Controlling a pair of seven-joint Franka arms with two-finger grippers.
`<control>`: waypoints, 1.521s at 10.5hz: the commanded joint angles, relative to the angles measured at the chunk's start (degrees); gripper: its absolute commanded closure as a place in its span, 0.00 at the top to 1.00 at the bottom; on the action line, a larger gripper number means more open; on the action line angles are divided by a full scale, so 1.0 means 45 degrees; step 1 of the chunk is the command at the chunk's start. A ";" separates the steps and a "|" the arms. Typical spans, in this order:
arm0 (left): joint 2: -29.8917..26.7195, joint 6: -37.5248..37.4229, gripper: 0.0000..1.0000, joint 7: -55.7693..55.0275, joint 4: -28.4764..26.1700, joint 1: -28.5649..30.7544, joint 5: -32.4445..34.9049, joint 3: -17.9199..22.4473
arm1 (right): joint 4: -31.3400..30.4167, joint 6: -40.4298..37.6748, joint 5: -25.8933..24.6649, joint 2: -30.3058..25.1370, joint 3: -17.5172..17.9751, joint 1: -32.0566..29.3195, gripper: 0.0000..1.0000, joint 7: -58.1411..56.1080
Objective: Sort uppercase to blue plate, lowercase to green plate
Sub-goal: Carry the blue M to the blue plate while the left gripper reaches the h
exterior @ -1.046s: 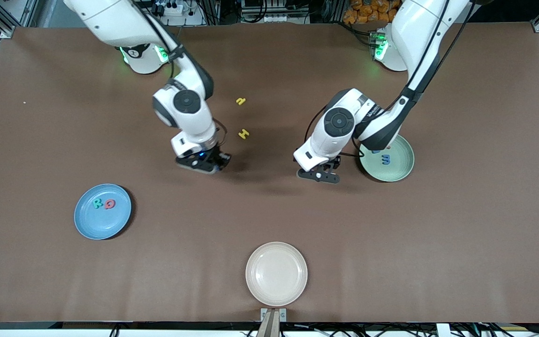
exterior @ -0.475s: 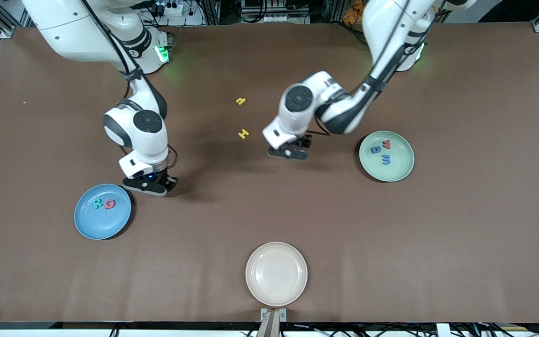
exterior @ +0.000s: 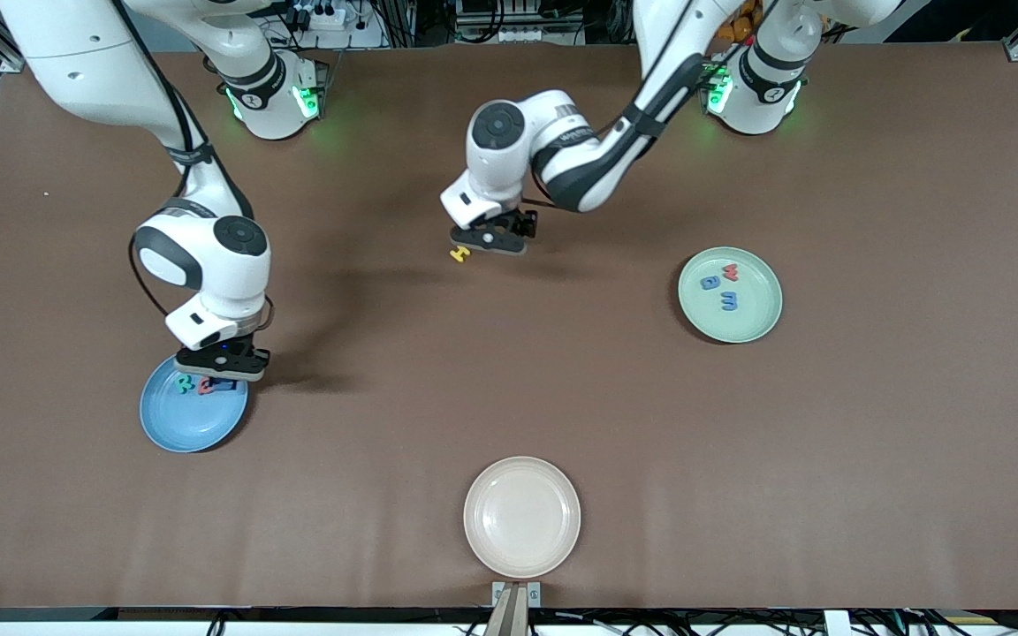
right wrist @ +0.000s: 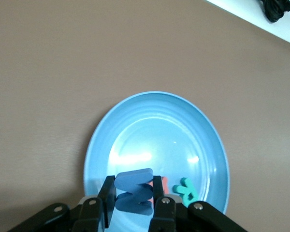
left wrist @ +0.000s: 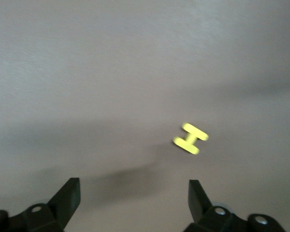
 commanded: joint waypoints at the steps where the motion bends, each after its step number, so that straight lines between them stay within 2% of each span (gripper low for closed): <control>1: 0.0921 -0.0092 1.00 -0.0547 0.1206 -0.1460 -0.0090 0.0810 | 0.0265 -0.0012 -0.0454 0.0052 0.0100 -0.0109 0.66 0.0097; 2: 0.1253 -0.0092 1.00 -0.0780 0.1597 -0.1909 -0.0109 0.1024 | 0.0266 -0.0012 -0.0434 0.0072 0.0081 -0.0090 1.00 0.0156; 3: 0.1469 -0.0092 1.00 -0.1034 0.1775 -0.2494 -0.0110 0.1316 | 0.0266 -0.0031 -0.0396 0.0053 0.0080 -0.0071 1.00 0.0175; 5: 0.1530 -0.0092 0.97 -0.1075 0.1796 -0.2927 -0.0168 0.1339 | 0.0266 -0.0012 -0.0376 0.0053 0.0100 -0.0071 1.00 0.0176; 7: 0.1957 -0.0092 0.97 -0.1678 0.2378 -0.3240 -0.0188 0.1339 | 0.0266 0.0008 -0.0337 0.0072 0.0100 -0.0090 1.00 0.0059; 10: 0.2348 -0.0092 0.97 -0.1759 0.2421 -0.3612 -0.0188 0.1320 | 0.0266 0.0418 -0.0240 0.0014 0.0100 -0.0245 1.00 -0.0485; 14: 0.2838 -0.0092 0.97 -0.2071 0.2421 -0.3886 -0.0149 0.1261 | 0.0168 0.0477 0.1241 -0.0279 0.0178 -0.0773 1.00 -0.1560; 16: 0.2838 -0.0092 0.96 -0.2305 0.2479 -0.3906 -0.0168 0.1183 | 0.0110 0.0477 0.3206 -0.0551 0.0353 -0.1027 1.00 -0.2824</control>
